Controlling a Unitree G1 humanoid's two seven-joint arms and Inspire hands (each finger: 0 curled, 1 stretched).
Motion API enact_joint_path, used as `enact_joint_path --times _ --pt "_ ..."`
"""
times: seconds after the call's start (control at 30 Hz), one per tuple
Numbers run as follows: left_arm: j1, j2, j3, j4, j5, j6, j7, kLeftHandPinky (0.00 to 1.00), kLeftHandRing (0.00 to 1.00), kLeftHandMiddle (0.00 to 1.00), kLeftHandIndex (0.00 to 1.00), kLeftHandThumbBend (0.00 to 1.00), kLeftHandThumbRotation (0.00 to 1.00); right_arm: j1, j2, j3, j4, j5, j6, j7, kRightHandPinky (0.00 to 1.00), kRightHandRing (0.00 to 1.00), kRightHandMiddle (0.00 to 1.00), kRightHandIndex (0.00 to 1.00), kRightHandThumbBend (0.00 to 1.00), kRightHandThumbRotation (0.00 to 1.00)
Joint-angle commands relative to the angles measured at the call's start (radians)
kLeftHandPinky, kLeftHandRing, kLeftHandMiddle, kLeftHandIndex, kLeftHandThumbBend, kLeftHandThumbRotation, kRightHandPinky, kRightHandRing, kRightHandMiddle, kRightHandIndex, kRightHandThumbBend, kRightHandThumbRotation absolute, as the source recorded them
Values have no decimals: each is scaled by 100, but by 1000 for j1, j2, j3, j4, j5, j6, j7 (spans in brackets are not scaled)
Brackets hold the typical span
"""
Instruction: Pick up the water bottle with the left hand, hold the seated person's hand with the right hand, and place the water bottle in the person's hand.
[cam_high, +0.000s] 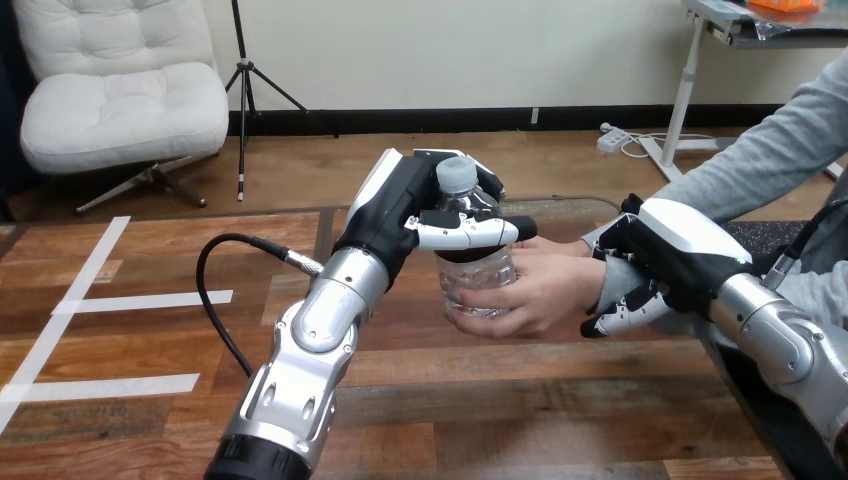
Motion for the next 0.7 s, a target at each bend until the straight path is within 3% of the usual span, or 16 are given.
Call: enact_joint_path --times 0.0,0.67 --pt "-33 -28 -5 -81 -28 -7 -11 33 41 43 41 72 0 -17 23 -22 -32 13 -4 -20 24 28 34 36 74 0" --pt "-35 -26 -3 -76 -30 -10 -12 34 42 43 41 71 0 -13 20 -21 -51 12 20 -9 25 30 36 38 74 0"
